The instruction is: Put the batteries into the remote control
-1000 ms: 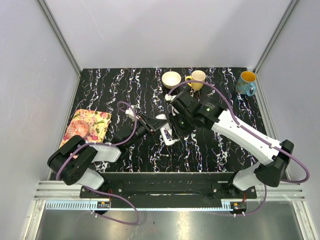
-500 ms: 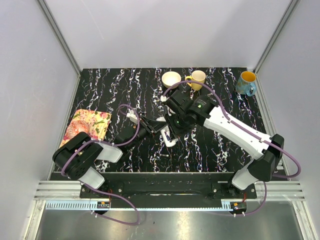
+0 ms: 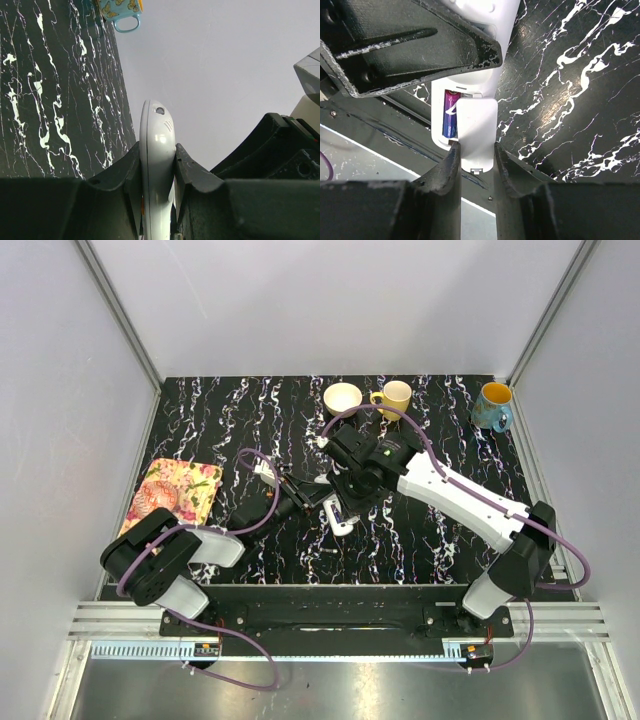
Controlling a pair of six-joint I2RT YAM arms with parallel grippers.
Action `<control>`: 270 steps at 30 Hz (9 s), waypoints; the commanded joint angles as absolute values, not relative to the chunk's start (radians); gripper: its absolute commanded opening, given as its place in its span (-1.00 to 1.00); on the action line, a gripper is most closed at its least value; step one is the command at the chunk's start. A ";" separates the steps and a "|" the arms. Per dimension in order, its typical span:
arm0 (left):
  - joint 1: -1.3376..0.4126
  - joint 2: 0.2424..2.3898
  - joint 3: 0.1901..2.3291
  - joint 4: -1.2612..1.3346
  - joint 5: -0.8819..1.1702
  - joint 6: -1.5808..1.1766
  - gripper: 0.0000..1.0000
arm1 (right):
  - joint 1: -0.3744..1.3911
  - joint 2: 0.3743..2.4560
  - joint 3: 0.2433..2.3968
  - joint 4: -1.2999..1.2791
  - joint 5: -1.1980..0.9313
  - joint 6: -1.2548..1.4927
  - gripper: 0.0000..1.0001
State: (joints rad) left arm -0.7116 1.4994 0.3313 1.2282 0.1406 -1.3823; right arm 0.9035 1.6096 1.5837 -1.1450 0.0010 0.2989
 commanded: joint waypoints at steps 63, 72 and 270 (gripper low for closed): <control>-0.762 1.362 0.344 1.244 0.034 -1.313 -1.00 | 0.907 1.672 1.629 -1.098 0.023 0.336 -1.00; -0.765 1.350 0.336 1.258 0.044 -1.325 -1.00 | 0.907 1.672 1.632 -1.101 0.035 0.331 -1.00; -0.692 1.474 0.357 1.654 0.394 -1.554 -1.00 | 0.600 1.301 0.479 0.627 -0.772 1.169 -0.25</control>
